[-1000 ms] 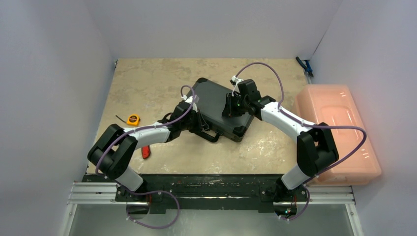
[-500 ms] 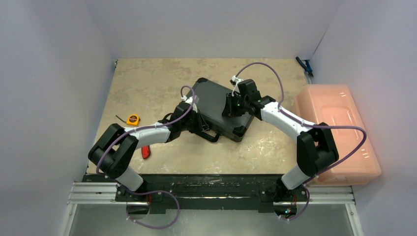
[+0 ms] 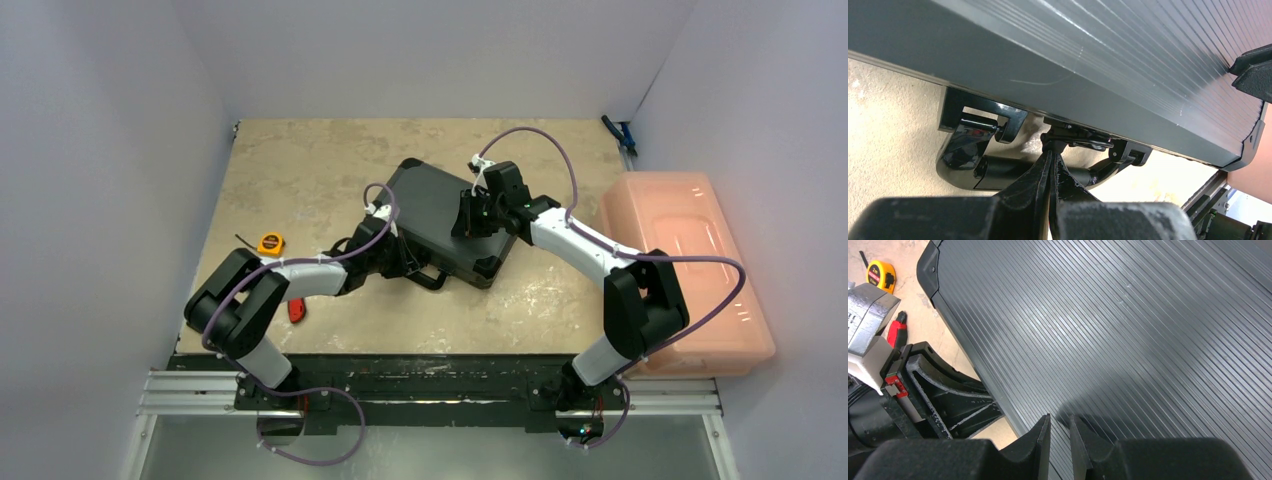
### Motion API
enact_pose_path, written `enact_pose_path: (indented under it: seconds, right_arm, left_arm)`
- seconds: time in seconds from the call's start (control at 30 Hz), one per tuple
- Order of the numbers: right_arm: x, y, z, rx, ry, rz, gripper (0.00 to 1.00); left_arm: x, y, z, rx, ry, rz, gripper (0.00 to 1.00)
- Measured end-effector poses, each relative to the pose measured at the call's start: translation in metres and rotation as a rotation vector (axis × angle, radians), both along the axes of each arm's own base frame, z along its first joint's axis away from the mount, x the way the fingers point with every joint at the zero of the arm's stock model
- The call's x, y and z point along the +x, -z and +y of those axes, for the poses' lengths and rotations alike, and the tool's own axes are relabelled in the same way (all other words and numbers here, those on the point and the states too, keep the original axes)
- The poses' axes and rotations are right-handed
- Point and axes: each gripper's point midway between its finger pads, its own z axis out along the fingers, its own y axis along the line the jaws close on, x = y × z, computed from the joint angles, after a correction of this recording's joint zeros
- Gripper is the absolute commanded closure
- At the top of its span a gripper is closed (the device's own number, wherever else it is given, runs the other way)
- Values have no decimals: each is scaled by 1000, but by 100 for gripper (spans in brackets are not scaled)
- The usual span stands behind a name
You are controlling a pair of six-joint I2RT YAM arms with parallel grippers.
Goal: Pack up texas hold em set
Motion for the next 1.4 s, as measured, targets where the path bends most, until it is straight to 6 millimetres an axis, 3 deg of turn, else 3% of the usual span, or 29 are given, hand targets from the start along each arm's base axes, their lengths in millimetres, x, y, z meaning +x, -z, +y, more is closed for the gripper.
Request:
enact_pose_path:
  seconds: [0.47,0.73,0.87,1.17,1.4]
  right_arm:
    - [0,0,0,1,0,-3,75]
    - [0,-1,0,1,0,-3,72]
    - [-2,-1,-2,-2,0,2,69]
    - [-9,-5,-7,-25,4,23,55]
    - [-18,-13,-17,-62,12,39,27]
  left_arm:
    - [-1,2,-9,-12,8,3,100]
    - [0,-1,-1,16,-24,-3,99]
    - [-2,-8,8,39,-42,-21,87]
    - [-2,-46,22,52,-64,-118,60]
    - [-5,-73,39,75,-96,-188,32]
